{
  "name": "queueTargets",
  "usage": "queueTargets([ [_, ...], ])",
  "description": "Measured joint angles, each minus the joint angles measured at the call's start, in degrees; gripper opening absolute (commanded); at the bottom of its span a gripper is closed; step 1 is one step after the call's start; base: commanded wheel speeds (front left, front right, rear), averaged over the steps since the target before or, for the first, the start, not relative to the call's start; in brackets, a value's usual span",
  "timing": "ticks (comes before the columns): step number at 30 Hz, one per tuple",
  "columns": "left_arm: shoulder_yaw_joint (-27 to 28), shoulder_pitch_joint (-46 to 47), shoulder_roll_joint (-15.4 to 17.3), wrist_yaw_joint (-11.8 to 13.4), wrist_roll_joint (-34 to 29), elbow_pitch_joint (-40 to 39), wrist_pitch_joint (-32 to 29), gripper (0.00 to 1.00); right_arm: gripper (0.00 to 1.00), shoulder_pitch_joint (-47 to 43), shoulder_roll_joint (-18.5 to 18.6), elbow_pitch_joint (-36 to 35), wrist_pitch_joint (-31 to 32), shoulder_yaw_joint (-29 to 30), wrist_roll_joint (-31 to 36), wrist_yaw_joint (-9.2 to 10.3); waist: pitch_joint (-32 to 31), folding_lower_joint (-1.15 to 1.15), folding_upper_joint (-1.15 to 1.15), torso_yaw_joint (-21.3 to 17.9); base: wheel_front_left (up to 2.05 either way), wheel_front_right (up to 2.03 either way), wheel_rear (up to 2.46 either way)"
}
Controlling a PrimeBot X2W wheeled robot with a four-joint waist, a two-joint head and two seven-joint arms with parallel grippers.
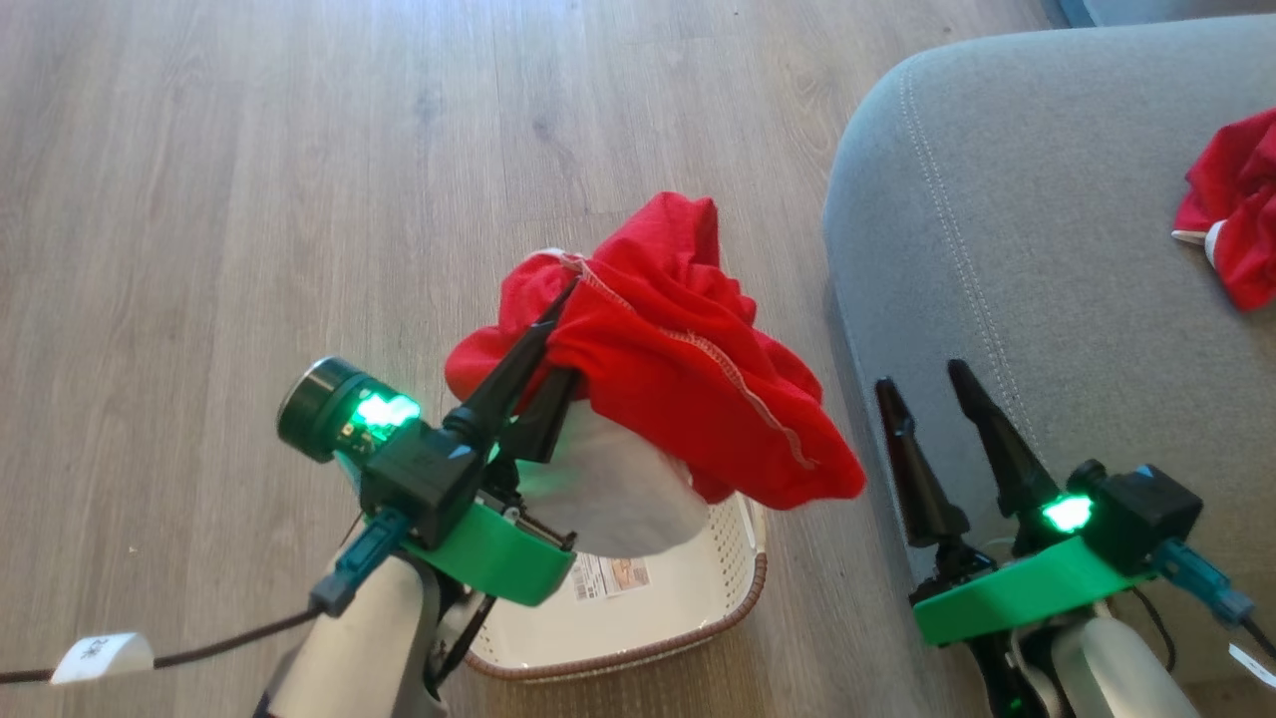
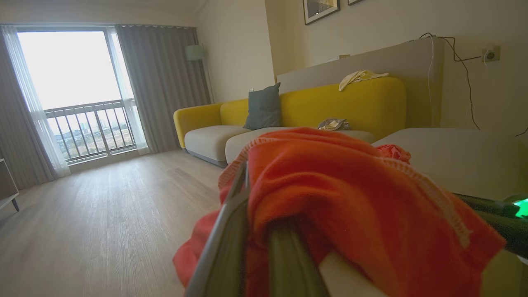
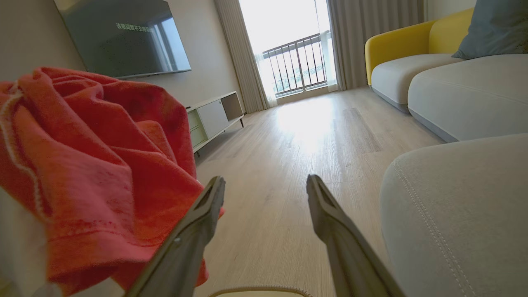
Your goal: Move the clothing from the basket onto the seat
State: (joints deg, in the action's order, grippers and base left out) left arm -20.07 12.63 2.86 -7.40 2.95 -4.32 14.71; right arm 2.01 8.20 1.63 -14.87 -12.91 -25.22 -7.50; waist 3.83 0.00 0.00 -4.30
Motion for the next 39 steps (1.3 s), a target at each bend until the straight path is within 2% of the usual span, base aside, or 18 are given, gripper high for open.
queueTargets([
  [9, 2.1, 0.3, 1.0, 0.0, 0.0, 1.2, 0.0, 0.0, 1.0, 1.1, 6.9, -7.0, 0.0, -9.9, -0.6, 0.0, 1.0, 0.0, 0.0, -0.9, 0.0, 0.0, 0.0],
  [16, 2.4, 0.9, 1.4, 0.0, -0.5, 1.7, 0.0, 0.0, 1.0, 3.4, 10.0, -11.2, 0.0, -15.8, 1.5, 0.0, 1.6, 0.0, 0.0, -1.6, 0.0, 0.0, 0.0],
  [20, -0.6, 1.5, 1.9, 0.0, -1.0, 1.7, 0.0, 0.0, 1.0, 4.8, 10.3, -11.2, 0.0, -17.2, 2.8, 0.0, 1.5, 0.0, 0.0, -1.6, 0.0, 0.0, 0.0],
  [29, -10.2, 1.6, 2.8, 0.0, -1.5, 2.7, 0.0, 0.0, 1.0, 6.8, 10.8, -5.6, 0.0, -19.8, 5.0, 0.0, 0.8, 0.01, 0.0, -0.2, 0.0, 0.0, 0.0],
  [39, -16.6, 3.0, 2.8, 0.0, -0.4, 2.9, 0.0, 0.0, 1.0, 9.2, 11.5, -1.8, 0.0, -24.4, 6.6, 0.0, 0.2, 0.0, 0.0, 1.0, 0.0, 0.0, 0.0],
])
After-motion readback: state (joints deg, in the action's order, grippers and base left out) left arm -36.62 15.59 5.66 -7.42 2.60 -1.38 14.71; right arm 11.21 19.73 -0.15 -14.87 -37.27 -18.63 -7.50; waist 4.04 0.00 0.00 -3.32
